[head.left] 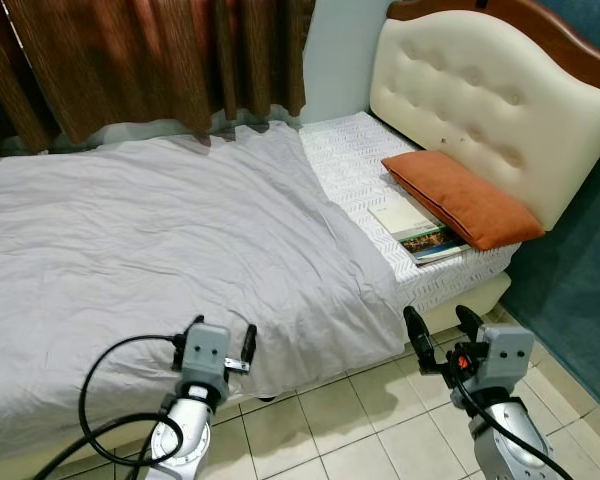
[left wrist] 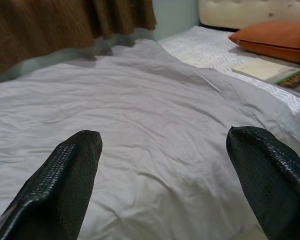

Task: Clean up the room

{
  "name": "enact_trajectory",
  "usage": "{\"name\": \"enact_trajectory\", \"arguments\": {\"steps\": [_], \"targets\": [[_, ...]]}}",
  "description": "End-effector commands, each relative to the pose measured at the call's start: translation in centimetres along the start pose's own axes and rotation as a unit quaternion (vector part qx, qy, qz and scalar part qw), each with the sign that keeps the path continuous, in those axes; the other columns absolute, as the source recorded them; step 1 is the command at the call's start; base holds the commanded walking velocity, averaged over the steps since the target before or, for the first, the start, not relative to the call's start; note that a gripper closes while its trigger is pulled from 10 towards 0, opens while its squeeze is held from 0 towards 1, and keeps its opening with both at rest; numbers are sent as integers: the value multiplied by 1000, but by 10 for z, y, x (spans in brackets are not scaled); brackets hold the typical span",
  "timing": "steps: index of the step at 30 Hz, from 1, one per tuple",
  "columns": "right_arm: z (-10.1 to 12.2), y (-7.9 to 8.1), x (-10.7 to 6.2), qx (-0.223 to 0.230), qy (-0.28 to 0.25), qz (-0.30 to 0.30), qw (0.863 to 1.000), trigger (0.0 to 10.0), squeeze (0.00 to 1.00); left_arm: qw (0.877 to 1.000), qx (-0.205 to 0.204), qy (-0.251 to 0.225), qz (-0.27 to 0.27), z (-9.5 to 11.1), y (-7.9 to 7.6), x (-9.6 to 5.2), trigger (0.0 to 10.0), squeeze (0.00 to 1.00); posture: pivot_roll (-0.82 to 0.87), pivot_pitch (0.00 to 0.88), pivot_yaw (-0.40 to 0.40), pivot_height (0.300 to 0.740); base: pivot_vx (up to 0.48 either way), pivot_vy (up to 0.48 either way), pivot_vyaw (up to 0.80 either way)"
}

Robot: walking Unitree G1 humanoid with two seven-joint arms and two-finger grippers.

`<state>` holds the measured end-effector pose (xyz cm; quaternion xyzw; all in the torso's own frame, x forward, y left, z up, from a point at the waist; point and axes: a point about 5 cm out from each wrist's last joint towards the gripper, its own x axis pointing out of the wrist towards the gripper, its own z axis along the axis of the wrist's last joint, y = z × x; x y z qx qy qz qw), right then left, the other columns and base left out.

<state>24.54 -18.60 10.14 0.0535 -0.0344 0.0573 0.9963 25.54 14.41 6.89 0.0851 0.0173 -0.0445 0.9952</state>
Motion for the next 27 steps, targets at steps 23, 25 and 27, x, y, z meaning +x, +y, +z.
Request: {"name": "enact_trajectory", "arguments": {"steps": [23,25,27], "targets": [[1,1,1,2,2,0,1000,10000,0,987,-21,-114,108,56,40,-14,10000,0,13,0,-17,740,0,0,0],[1,1,1,2,2,0,1000,10000,0,987,-21,-114,108,56,40,-14,10000,0,13,0,-17,740,0,0,0],[1,1,1,2,2,0,1000,10000,0,987,-21,-114,108,56,40,-14,10000,0,13,0,-17,740,0,0,0]]}}
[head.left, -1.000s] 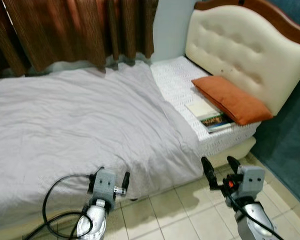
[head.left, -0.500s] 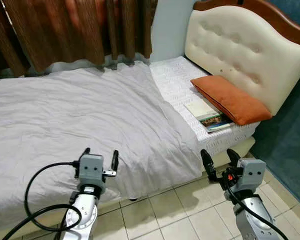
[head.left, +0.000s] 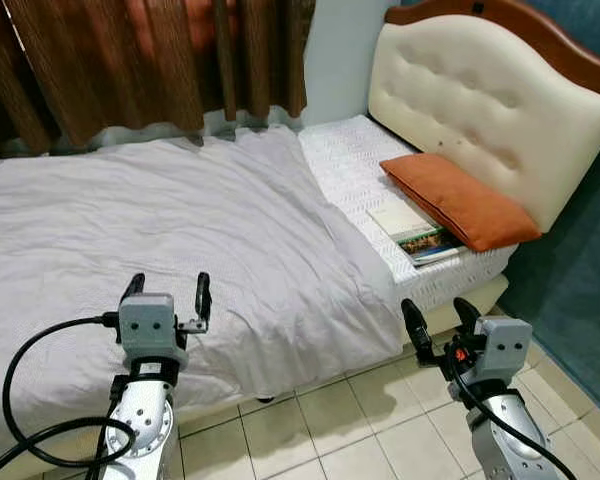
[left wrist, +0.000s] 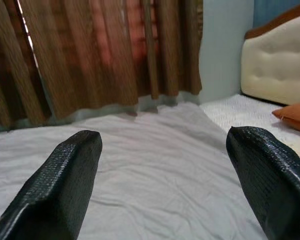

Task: Clean up the room

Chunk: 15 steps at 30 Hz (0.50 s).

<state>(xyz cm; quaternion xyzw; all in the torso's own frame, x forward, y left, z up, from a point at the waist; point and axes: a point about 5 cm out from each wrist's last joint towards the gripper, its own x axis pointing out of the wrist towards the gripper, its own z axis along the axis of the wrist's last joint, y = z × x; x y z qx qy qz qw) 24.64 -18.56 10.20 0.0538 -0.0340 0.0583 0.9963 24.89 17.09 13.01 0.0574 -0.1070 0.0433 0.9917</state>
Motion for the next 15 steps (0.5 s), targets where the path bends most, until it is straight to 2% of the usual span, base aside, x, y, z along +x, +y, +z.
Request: {"name": "enact_trajectory", "arguments": {"steps": [1,4,5,9,15], "targets": [[0,1,0,2,1,-1,1000,10000,0,1000,3,2,10,1,5,-2,10000,0,13,0,-17,740,0,0,0],[-1,3,5,-10,10,5,1000,10000,0,1000,-9,22,6,-3,5,0,10000,0,5,0,-12,740,0,0,0],[-20,7,12,-11,59,15,998,10000,0,995,-32,90,-31,-27,-4,7,10000,0,-14,0,-2,740,0,0,0],[-28,9,15,-9,85,24,996,10000,0,992,-27,113,-52,-35,-8,9,10000,0,-14,0,-2,740,0,0,0],[-28,9,18,-9,86,25,996,10000,0,991,-35,121,-45,-37,-9,8,10000,0,-11,0,-3,740,0,-448,-788]]}}
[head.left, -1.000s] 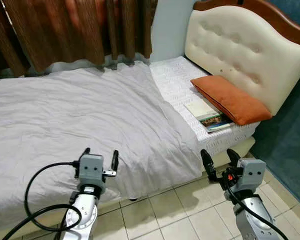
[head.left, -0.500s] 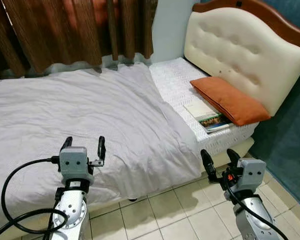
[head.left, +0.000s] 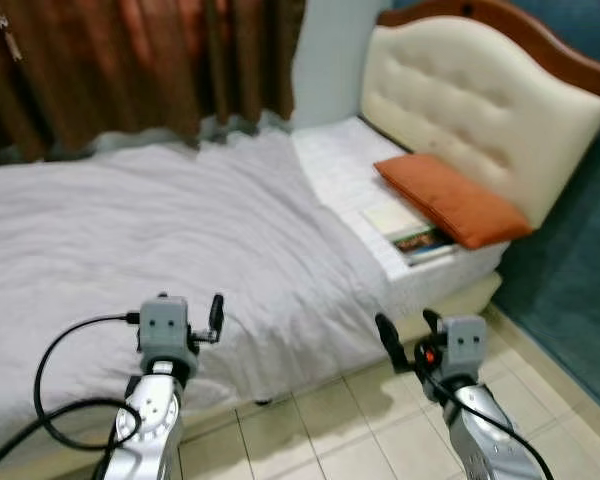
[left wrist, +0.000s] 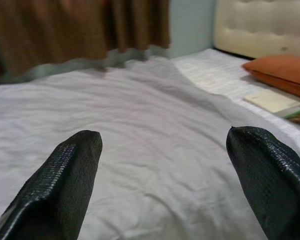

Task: Clean up the room

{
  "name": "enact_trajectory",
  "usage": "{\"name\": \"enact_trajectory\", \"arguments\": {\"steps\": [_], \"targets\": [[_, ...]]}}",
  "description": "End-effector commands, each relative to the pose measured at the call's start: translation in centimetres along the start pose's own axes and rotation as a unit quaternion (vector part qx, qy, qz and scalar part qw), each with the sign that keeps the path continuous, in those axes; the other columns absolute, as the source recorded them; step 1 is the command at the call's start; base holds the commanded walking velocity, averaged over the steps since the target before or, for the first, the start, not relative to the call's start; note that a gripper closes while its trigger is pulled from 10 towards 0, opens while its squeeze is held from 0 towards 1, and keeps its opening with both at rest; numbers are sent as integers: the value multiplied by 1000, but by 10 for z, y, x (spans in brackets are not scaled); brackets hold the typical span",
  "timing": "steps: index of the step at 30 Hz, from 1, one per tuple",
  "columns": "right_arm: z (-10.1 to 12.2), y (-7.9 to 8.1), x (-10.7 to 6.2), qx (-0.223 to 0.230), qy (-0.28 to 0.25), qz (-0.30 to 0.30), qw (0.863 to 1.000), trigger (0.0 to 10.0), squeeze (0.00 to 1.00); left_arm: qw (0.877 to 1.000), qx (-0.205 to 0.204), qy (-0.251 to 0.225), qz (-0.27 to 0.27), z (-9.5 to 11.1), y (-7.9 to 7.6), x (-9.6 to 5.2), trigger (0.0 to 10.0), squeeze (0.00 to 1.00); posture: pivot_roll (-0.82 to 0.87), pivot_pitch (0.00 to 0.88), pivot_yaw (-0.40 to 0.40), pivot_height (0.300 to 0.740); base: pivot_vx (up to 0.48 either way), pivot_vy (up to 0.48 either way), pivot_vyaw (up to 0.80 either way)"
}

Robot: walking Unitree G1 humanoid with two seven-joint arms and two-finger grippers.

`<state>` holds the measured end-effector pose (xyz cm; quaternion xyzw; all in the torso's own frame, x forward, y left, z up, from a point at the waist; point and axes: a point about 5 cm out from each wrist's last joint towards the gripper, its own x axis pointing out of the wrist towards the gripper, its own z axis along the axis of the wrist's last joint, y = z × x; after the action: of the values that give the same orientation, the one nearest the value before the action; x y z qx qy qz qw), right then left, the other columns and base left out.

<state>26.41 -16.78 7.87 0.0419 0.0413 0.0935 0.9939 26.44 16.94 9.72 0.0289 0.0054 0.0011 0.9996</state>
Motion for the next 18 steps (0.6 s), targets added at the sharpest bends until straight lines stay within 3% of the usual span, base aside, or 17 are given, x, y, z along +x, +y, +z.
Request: {"name": "enact_trajectory", "arguments": {"steps": [1,9,18], "targets": [[-2,-4,0,-2,9,-6,1000,10000,0,1000,-8,10,-1,-2,-2,2,10000,0,-13,0,-4,740,0,-289,-788],[-3,-7,3,-1,9,-10,1000,10000,0,1000,-11,-7,-23,-1,-4,3,10000,0,-13,0,-4,740,0,-36,-788],[-4,-8,2,-2,11,-14,1000,10000,0,999,2,8,-39,-7,0,10,10000,0,-18,0,-4,740,0,0,-788]]}}
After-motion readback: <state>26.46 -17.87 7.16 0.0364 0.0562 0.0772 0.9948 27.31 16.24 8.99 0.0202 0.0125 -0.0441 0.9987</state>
